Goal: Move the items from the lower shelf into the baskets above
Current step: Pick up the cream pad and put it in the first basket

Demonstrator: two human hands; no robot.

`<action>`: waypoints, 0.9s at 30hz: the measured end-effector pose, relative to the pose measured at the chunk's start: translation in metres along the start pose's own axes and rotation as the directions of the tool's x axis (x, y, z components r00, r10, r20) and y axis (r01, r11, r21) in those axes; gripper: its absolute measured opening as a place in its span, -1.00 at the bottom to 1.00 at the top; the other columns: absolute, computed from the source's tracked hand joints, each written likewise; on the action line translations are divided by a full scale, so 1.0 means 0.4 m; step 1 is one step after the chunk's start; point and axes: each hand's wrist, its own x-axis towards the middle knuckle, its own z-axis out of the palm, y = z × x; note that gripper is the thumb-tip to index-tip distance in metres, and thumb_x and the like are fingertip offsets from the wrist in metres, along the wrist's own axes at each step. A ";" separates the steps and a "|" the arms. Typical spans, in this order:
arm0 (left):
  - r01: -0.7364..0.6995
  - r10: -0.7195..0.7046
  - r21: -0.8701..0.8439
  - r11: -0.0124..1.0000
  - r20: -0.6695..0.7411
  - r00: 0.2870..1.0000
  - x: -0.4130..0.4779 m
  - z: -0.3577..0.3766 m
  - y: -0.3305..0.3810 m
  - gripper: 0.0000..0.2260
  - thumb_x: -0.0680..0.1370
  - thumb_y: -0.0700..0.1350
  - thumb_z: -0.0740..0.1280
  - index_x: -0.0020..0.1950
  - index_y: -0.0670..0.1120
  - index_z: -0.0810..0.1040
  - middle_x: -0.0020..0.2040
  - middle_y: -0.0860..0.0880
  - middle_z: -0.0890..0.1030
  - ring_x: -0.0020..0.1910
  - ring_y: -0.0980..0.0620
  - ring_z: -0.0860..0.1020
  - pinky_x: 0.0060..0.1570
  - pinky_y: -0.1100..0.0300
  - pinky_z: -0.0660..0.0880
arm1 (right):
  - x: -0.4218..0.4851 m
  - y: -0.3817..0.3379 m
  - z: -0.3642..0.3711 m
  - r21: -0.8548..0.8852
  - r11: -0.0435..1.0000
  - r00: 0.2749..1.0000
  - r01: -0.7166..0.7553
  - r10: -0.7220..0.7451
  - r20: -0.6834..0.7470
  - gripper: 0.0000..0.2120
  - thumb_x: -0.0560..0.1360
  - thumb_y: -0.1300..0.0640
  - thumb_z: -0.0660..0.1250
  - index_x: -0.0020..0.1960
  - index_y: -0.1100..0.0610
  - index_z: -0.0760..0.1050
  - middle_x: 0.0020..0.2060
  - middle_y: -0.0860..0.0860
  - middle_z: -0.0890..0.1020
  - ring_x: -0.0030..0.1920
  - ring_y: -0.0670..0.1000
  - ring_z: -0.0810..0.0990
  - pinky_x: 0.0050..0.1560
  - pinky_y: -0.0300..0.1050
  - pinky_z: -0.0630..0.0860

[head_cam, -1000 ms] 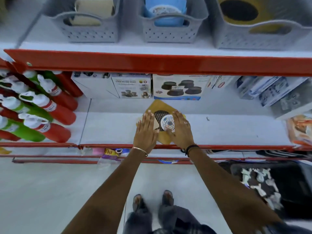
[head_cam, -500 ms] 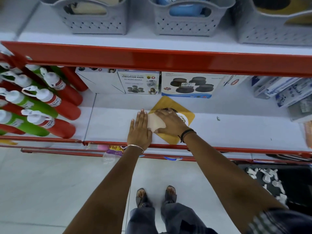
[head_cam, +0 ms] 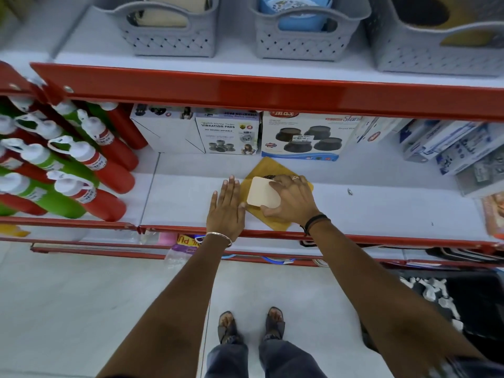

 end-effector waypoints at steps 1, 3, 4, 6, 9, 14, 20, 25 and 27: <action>-0.011 0.011 -0.005 1.000 -0.026 1.000 -0.009 -0.015 -0.001 -0.47 0.57 0.03 -0.16 0.53 -0.10 -0.04 0.57 -0.06 -0.02 0.54 0.00 -0.10 0.50 0.00 -0.12 | -0.008 -0.003 -0.020 0.025 1.000 1.000 0.008 -0.008 -0.028 -0.26 0.21 -0.34 0.19 0.14 0.18 0.56 0.15 0.14 0.62 0.11 0.23 0.56 0.22 0.17 0.37; -0.041 0.039 -0.018 0.999 -0.096 0.995 -0.034 -0.056 0.001 -0.46 0.56 0.04 -0.17 0.53 -0.10 -0.04 0.57 -0.05 -0.04 0.52 0.06 -0.14 0.50 0.01 -0.12 | -0.026 -0.012 -0.071 0.097 0.994 0.996 0.053 -0.045 -0.080 -0.25 0.20 -0.33 0.20 0.13 0.20 0.57 0.14 0.14 0.62 0.10 0.23 0.56 0.21 0.15 0.40; -0.061 0.056 -0.027 0.998 -0.138 0.989 -0.049 -0.082 0.005 -0.46 0.56 0.03 -0.16 0.53 -0.10 -0.05 0.57 -0.03 -0.05 0.51 0.08 -0.15 0.50 0.02 -0.13 | -0.036 -0.019 -0.102 0.132 0.987 0.991 0.090 -0.075 -0.112 -0.26 0.19 -0.32 0.21 0.13 0.21 0.57 0.13 0.15 0.62 0.09 0.23 0.56 0.19 0.13 0.43; -0.099 0.085 -0.052 0.994 -0.233 0.969 -0.080 -0.146 0.020 -0.47 0.57 0.02 -0.12 0.53 -0.08 -0.07 0.55 0.01 -0.09 0.52 0.11 -0.15 0.49 0.06 -0.16 | -0.054 -0.043 -0.170 0.165 0.968 0.967 0.190 -0.155 -0.204 -0.29 0.20 -0.29 0.25 0.10 0.24 0.58 0.09 0.16 0.63 0.05 0.22 0.58 0.12 0.07 0.48; -0.134 0.095 -0.072 0.988 -0.392 0.915 -0.114 -0.262 0.048 -0.48 0.57 0.01 -0.09 0.52 -0.08 -0.06 0.54 0.02 -0.07 0.51 0.18 -0.18 0.48 0.13 -0.21 | -0.077 -0.089 -0.281 0.164 0.923 0.898 0.347 -0.277 -0.342 -0.33 0.19 -0.25 0.32 0.05 0.27 0.60 0.02 0.16 0.65 0.01 0.18 0.58 -0.01 0.00 0.54; -0.132 0.127 0.038 0.991 -0.616 0.778 -0.136 -0.491 0.066 -0.48 0.57 -0.01 -0.07 0.52 -0.11 -0.04 0.53 0.01 -0.05 0.49 0.24 -0.27 0.46 0.23 -0.31 | -0.063 -0.160 -0.488 0.073 0.841 0.719 0.536 -0.410 -0.561 -0.40 0.21 -0.19 0.42 0.01 0.29 0.60 -0.02 0.17 0.66 -0.03 0.15 0.58 0.02 -0.12 0.45; -0.137 0.169 0.101 0.985 -0.680 0.713 -0.083 -0.754 0.059 -0.47 0.56 -0.01 -0.08 0.53 -0.10 -0.05 0.57 -0.07 -0.02 0.50 0.13 -0.14 0.47 0.16 -0.28 | 0.047 -0.220 -0.684 0.042 0.856 0.688 0.515 -0.385 -0.615 -0.38 0.22 -0.23 0.40 -0.01 0.28 0.61 -0.04 0.17 0.68 -0.04 0.18 0.62 0.04 0.01 0.53; -0.188 0.238 0.146 0.971 -0.613 0.754 0.028 -0.874 0.024 -0.45 0.54 0.04 -0.14 0.53 -0.10 -0.04 0.57 -0.05 -0.03 0.54 0.05 -0.12 0.50 -0.01 -0.16 | 0.190 -0.266 -0.765 0.071 0.906 0.786 0.418 -0.321 -0.529 -0.37 0.21 -0.24 0.41 0.01 0.27 0.63 -0.02 0.18 0.69 0.01 0.17 0.62 0.08 0.04 0.50; -0.202 0.250 0.148 0.968 -0.566 0.785 0.076 -0.898 0.007 -0.42 0.53 0.07 -0.18 0.52 -0.11 0.02 0.57 -0.05 0.02 0.55 0.02 -0.08 0.50 -0.03 -0.13 | 0.251 -0.281 -0.779 0.057 0.908 0.796 0.415 -0.333 -0.505 -0.37 0.21 -0.25 0.42 0.01 0.26 0.64 0.00 0.17 0.69 0.00 0.16 0.63 0.08 0.04 0.53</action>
